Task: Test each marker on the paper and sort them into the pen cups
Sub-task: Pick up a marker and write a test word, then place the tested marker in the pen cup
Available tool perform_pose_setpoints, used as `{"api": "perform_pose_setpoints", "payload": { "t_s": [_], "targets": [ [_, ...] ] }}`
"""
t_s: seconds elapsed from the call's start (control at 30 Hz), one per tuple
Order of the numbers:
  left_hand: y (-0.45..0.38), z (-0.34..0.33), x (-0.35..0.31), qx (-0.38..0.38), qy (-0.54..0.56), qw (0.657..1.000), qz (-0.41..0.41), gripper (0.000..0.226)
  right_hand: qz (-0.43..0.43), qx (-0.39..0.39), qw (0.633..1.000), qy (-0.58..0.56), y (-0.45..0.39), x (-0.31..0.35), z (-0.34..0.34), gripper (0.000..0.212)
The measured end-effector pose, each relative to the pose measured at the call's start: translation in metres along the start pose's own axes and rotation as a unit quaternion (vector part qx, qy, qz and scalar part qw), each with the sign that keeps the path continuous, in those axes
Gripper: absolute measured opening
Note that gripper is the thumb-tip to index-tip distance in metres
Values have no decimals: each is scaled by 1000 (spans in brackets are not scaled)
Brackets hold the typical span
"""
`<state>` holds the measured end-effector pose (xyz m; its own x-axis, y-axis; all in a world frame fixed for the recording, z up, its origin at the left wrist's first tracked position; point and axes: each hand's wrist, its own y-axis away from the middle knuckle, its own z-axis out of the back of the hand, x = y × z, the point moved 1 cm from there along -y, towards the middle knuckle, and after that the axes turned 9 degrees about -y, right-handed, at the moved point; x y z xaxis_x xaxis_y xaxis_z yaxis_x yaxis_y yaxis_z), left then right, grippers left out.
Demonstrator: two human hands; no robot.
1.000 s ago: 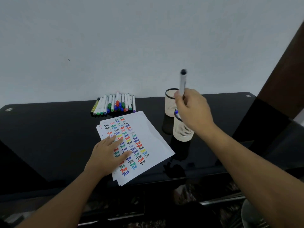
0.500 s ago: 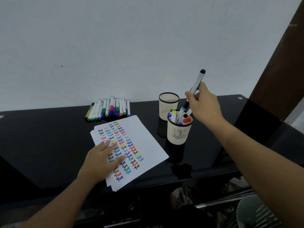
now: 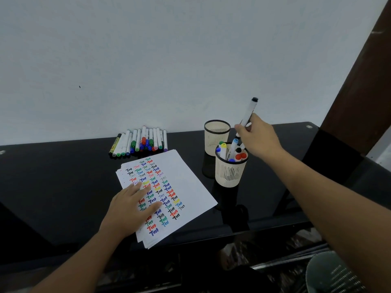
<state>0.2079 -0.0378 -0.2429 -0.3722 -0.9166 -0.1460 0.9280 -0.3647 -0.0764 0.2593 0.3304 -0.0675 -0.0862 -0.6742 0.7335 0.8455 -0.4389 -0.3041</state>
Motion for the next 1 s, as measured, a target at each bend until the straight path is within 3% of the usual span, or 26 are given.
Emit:
{"api": "perform_pose_setpoints", "payload": {
  "t_s": [0.17,0.4,0.67,0.8,0.93,1.0],
  "targets": [
    [0,1,1,-5,0,1000,0,108,-21,66,997,21,1,-4,-8,41],
    [1,1,1,-6,-5,1000,0,109,11,22,1000,-5,3,-8,-13,15],
    [1,3,0,-4,10,1000,4,108,42,12,998,38,8,-5,-19,18],
    [-1,6,2,1,43,999,17,93,81,16,996,31,9,13,-26,16],
    [-11,18,6,37,81,995,40,92,119,43,992,17,8,40,-48,18],
    [-20,24,9,45,46,997,42,91,139,68,988,11,7,53,-64,19]
  ]
}}
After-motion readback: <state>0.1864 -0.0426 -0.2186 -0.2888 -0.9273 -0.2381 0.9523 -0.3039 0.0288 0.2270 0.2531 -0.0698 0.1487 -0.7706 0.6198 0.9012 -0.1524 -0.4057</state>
